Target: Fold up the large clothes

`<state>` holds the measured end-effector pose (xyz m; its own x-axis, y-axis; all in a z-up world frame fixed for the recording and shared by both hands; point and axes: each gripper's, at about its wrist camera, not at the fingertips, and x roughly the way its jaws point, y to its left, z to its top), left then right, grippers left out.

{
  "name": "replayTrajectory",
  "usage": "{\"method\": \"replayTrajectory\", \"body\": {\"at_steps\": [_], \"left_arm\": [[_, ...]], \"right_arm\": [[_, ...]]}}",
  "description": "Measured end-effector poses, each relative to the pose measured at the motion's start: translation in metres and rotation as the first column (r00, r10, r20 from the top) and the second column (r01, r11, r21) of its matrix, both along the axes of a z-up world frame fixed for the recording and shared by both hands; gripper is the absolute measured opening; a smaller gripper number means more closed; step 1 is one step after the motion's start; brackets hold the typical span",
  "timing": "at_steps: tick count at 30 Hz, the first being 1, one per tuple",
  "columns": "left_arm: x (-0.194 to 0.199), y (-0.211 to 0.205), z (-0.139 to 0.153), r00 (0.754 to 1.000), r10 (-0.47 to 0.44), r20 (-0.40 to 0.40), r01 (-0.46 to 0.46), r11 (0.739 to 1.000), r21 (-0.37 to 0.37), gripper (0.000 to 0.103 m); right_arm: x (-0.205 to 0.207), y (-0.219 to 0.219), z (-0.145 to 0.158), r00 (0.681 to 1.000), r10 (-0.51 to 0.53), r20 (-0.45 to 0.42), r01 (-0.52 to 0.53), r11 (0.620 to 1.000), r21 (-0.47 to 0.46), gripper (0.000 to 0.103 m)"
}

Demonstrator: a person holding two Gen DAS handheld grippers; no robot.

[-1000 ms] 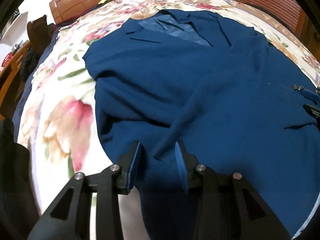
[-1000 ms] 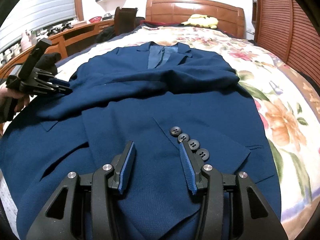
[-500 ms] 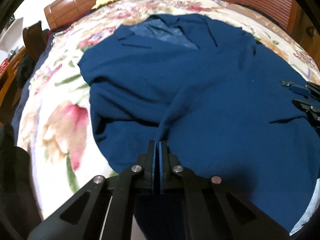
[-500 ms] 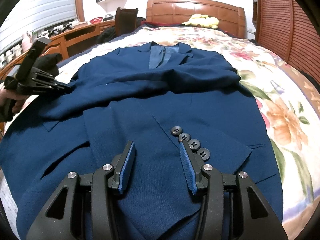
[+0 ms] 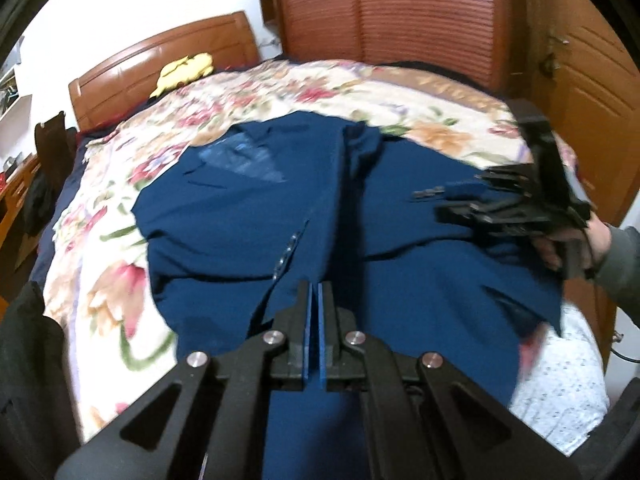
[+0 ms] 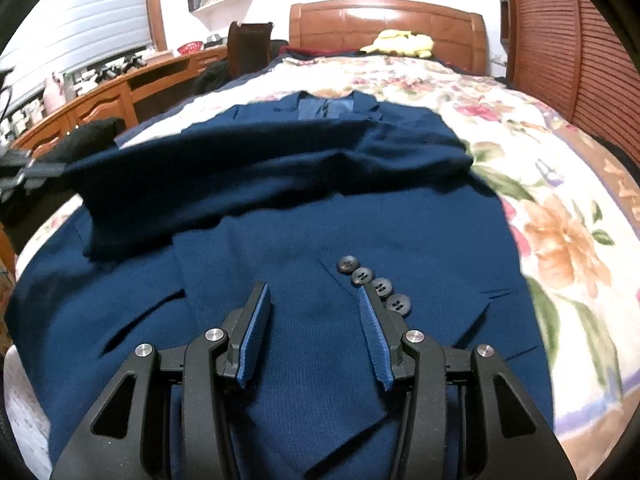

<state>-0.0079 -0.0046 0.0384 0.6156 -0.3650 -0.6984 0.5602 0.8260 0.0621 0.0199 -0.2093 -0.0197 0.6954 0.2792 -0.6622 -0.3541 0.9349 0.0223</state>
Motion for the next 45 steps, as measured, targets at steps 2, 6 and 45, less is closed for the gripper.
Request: {"method": "replayTrajectory", "body": {"at_steps": [2,6,45], "left_arm": [[-0.015,-0.004,0.001,1.000,-0.013,0.004,0.013,1.000,-0.026,0.000],[-0.039,-0.012,0.003,1.000,-0.015,0.020,0.017,0.997,-0.072,0.000],[0.006,0.005,-0.087,0.968,0.221,-0.121,-0.232,0.969,-0.082,0.028]], "right_arm": [[-0.005,-0.001,0.007,1.000,-0.003,0.016,0.003,1.000,0.007,0.046],[-0.013,-0.003,0.025,0.998,-0.010,0.055,0.009,1.000,0.016,0.046],[-0.010,0.065,-0.020,0.991,0.126,-0.037,-0.128,0.990,-0.063,0.046]]}}
